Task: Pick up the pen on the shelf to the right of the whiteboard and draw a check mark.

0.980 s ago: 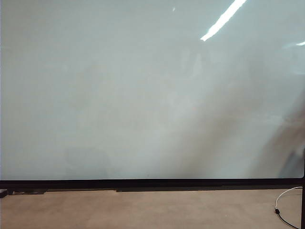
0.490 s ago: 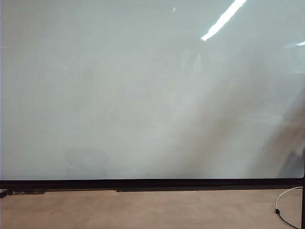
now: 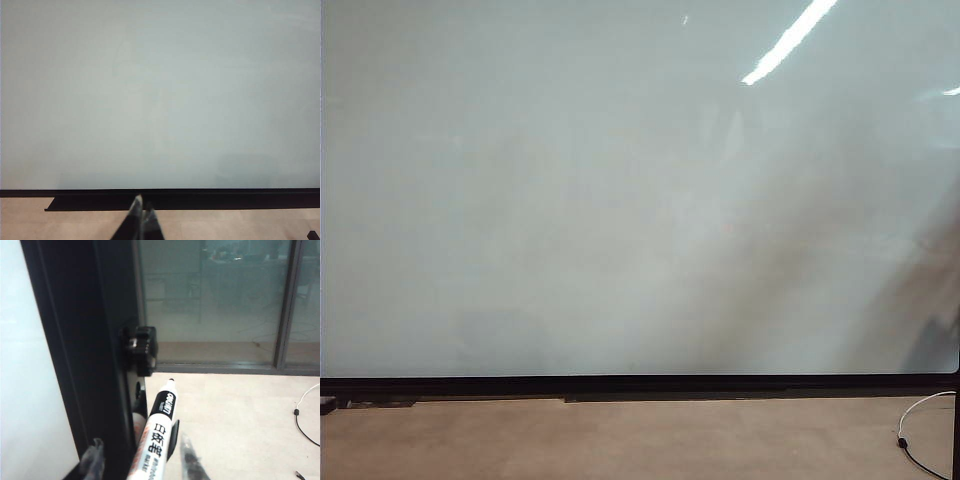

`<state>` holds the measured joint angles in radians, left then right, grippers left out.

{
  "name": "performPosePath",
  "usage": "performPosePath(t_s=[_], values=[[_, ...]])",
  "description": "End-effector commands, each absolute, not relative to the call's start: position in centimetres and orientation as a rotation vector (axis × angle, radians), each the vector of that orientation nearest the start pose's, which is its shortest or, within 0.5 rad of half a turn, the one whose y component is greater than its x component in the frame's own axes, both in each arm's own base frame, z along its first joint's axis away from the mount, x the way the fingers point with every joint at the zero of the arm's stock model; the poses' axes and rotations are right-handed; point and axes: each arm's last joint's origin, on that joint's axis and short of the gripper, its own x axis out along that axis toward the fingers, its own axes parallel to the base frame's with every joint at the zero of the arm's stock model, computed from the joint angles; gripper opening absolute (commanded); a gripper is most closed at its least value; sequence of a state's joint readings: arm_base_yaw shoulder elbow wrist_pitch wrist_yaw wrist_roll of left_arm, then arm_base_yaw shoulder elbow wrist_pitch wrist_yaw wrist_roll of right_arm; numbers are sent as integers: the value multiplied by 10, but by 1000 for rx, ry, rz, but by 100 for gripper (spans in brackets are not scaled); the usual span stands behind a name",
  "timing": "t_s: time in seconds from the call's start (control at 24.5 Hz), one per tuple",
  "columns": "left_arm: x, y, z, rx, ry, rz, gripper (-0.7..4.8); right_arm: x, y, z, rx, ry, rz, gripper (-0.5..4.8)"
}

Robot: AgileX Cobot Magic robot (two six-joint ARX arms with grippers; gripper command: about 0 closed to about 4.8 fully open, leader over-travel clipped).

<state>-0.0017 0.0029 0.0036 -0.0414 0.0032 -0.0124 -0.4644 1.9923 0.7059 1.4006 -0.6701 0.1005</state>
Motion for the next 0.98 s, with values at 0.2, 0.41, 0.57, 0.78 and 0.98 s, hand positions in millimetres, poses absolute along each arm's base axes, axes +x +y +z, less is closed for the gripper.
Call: performPosePath(t_s=[0.2,0.41,0.57,0.78,0.98], values=[[97,0,163,-8,25,-5,-4,316,-139,140,31,-105,204,195],[97,0,163,-8,25,-5,-4,316,-139,140,31,-104,204,128],[97,0,163,-8,25,-5,-4,316,-139,140,31,-104,205,128],[97,0,163,-8,25,-5,-5,316,-139,140,32,-104,204,128],[97,0,163,-8,25,-5,-4,316,-139,140,29,-104,204,117]])
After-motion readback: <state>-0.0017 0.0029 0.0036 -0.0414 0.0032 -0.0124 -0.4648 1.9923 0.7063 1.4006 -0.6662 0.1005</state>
